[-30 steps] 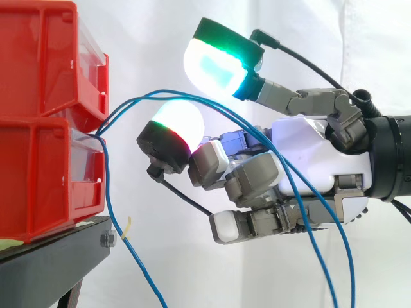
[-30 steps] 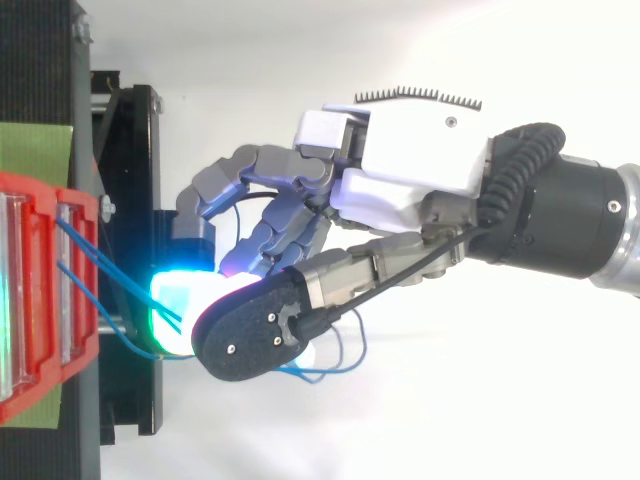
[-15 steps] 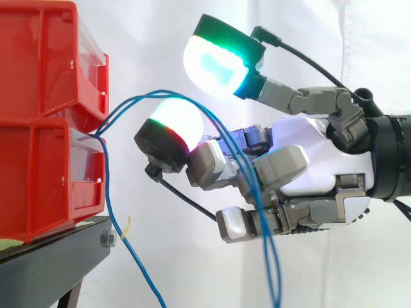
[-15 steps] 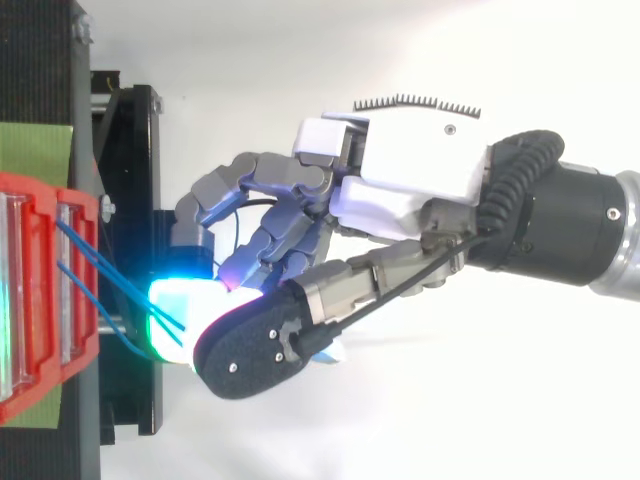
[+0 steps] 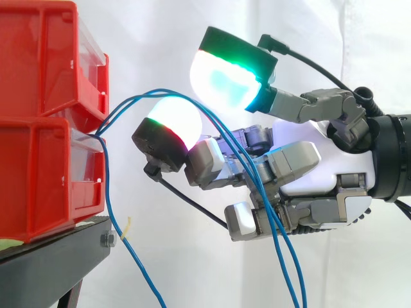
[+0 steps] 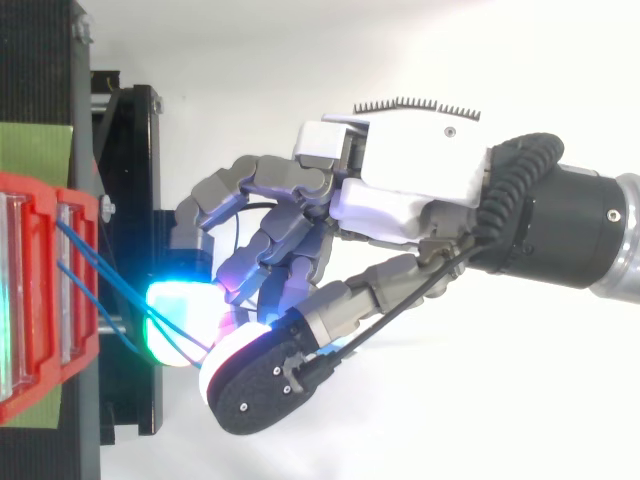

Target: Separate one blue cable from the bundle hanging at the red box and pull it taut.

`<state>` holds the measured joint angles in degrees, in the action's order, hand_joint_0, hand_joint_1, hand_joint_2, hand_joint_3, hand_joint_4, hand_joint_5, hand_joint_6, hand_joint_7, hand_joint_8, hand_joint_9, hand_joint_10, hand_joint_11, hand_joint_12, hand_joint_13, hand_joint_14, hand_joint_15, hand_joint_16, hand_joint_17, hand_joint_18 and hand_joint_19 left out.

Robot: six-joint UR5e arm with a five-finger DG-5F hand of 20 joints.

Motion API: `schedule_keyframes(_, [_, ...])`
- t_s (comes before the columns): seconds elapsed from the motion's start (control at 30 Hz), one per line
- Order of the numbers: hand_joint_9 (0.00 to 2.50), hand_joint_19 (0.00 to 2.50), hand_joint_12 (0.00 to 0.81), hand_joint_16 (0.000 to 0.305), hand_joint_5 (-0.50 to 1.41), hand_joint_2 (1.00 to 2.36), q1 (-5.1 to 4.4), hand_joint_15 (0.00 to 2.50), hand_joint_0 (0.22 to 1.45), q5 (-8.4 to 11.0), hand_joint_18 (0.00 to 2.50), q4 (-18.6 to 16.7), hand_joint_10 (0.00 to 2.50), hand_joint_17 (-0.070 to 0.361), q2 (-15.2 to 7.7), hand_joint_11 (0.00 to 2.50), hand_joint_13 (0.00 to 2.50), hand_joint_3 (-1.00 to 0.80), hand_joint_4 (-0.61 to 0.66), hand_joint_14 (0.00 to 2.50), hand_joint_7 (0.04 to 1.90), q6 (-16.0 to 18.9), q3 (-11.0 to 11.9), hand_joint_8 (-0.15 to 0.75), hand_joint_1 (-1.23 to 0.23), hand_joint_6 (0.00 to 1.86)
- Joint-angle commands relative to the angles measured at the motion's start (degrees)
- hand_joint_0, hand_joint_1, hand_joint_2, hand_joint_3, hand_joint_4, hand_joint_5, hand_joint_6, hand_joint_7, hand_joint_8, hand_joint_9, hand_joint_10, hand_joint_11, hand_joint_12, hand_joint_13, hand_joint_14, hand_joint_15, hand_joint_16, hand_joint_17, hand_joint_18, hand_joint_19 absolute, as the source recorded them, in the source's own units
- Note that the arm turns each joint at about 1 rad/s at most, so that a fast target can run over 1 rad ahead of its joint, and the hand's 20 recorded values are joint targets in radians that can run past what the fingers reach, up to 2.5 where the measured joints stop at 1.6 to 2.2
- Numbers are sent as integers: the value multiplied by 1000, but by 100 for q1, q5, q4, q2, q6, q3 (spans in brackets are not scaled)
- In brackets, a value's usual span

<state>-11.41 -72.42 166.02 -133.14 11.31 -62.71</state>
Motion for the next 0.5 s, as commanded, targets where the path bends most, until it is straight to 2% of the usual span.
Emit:
schedule_keyframes(0.0, [947,741,299,51,-238,1000,7,1515,752,0,1008,0,9,115,-1,1121,1537,-500,195,95,825,3,-5,352,-889,919])
schedule_keyframes(0.23, [958,793,291,50,-243,1017,-2,1419,792,0,980,0,8,112,-1,1126,1494,-290,182,259,797,3,4,347,-815,908])
schedule_keyframes(0.37, [971,812,291,50,-241,1010,-2,1400,827,0,969,0,8,111,-1,1137,1476,-384,186,310,772,12,4,347,-804,906])
schedule_keyframes(0.47, [999,784,295,50,-230,1005,-2,1445,817,0,992,0,9,112,-1,1161,1508,-453,202,225,799,12,-5,348,-834,896])
